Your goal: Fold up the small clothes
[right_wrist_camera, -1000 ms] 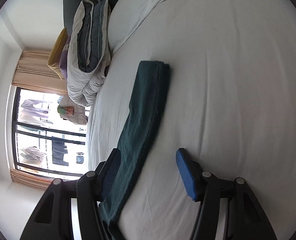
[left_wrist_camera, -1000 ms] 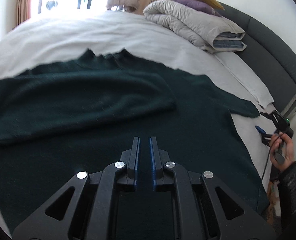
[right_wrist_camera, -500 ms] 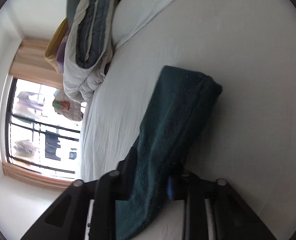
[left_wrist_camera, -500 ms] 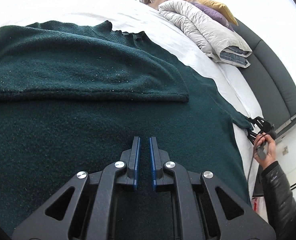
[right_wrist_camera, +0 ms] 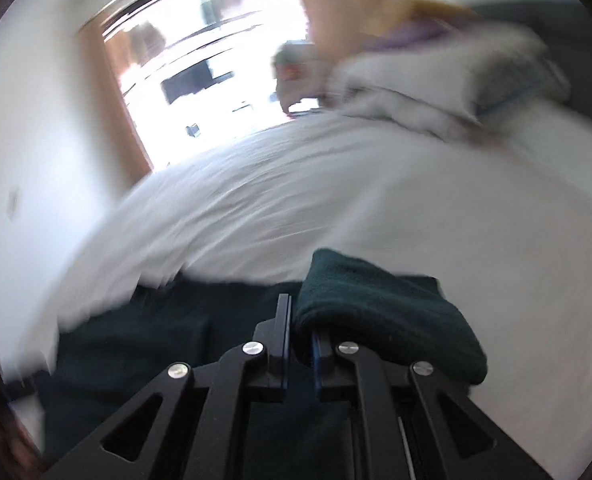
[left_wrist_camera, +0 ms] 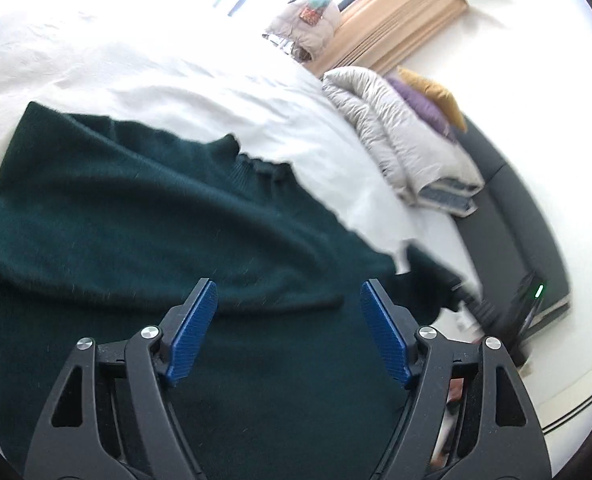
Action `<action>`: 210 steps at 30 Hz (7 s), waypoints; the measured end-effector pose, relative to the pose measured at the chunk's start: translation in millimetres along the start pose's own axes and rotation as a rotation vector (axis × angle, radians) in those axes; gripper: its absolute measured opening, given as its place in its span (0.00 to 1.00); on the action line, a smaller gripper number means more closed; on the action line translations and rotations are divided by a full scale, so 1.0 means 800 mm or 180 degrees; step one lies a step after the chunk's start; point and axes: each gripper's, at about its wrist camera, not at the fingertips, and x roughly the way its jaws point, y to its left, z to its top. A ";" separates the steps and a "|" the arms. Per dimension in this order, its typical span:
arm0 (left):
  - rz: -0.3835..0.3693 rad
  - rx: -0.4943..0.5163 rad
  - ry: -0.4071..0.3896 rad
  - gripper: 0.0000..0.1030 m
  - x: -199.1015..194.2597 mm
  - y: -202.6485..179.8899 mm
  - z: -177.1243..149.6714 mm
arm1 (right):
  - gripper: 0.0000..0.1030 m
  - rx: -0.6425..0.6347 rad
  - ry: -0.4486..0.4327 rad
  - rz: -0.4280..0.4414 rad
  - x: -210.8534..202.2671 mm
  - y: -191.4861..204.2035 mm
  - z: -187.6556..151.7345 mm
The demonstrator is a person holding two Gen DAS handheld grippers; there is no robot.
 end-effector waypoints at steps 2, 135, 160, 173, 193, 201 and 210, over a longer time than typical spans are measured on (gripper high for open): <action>-0.0156 -0.0123 0.0063 0.71 0.004 0.001 0.016 | 0.08 -0.0514 0.0163 0.0050 0.025 0.066 -0.017; 0.0183 -0.0021 0.0549 0.08 0.068 0.129 0.066 | 0.76 0.3161 0.0306 0.1272 0.071 -0.083 -0.130; 0.0288 0.0653 0.0259 0.08 0.060 0.015 0.082 | 0.86 0.3118 0.0142 0.1786 0.014 -0.044 -0.100; 0.0002 0.0116 0.0564 0.08 0.107 0.099 0.050 | 0.24 0.3031 0.0395 0.1290 0.059 -0.111 -0.128; -0.0027 0.0337 0.0341 0.08 0.098 0.105 0.033 | 0.26 0.3175 0.0463 0.1187 0.119 -0.131 -0.093; -0.0025 0.0339 0.0343 0.08 0.098 0.106 0.034 | 0.41 0.2611 0.0613 0.1016 0.059 -0.087 -0.108; -0.0024 0.0346 0.0339 0.08 0.098 0.106 0.034 | 0.45 0.2074 0.0668 0.0803 -0.019 -0.054 -0.151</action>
